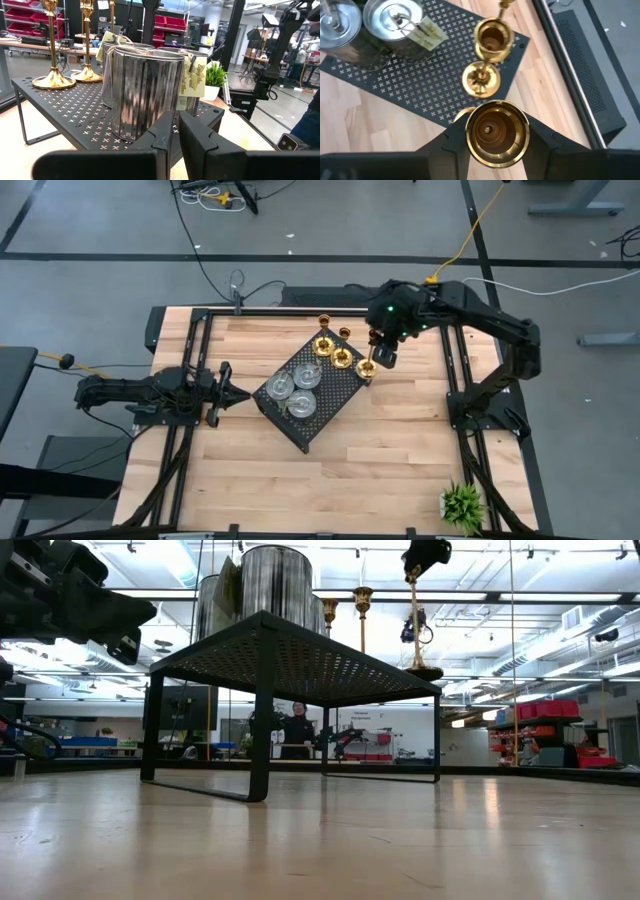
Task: Pick & Place candle stick holders
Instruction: Put the gold candle holder on the shelf aligned with the other gold candle holder
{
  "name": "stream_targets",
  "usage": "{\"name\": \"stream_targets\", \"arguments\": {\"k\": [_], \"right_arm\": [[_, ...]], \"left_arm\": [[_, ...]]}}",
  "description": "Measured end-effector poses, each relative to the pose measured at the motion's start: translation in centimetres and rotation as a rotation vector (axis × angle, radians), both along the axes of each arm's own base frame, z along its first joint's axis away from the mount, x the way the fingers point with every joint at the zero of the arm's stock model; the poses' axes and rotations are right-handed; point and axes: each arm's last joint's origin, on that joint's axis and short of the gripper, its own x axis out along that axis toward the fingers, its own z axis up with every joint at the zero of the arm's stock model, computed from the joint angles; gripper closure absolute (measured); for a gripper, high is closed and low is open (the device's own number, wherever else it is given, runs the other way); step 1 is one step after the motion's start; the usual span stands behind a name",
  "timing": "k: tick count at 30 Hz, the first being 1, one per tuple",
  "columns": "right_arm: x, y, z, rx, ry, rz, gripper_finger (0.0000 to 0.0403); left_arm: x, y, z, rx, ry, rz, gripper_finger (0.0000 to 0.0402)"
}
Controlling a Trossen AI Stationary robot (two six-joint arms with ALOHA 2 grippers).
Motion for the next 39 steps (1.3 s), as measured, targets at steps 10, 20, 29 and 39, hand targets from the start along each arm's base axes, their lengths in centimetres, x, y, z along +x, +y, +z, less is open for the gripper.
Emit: {"name": "stream_targets", "arguments": {"k": [10,20,29,39], "right_arm": [[1.8,0.3,-0.7,-0.012,-0.018,0.022,0.0269],[1.8,0.3,-0.9,-0.015,-0.001,0.005,0.0269],[1.8,0.2,-0.9,-0.031,0.003,-0.007,0.0269],[2.1,0.2,-1.1,-0.01,0.002,-0.009,0.0269]], "left_arm": [[0.0,0.0,0.0,0.0,-0.001,0.0,0.0362],[0.0,0.0,0.0,0.0,-0.001,0.0,0.0362],[0.0,0.0,0.0,0.0,0.0,0.0,0.0362],[0.0,0.0,0.0,0.0,0.0,0.0,0.0362]]}}
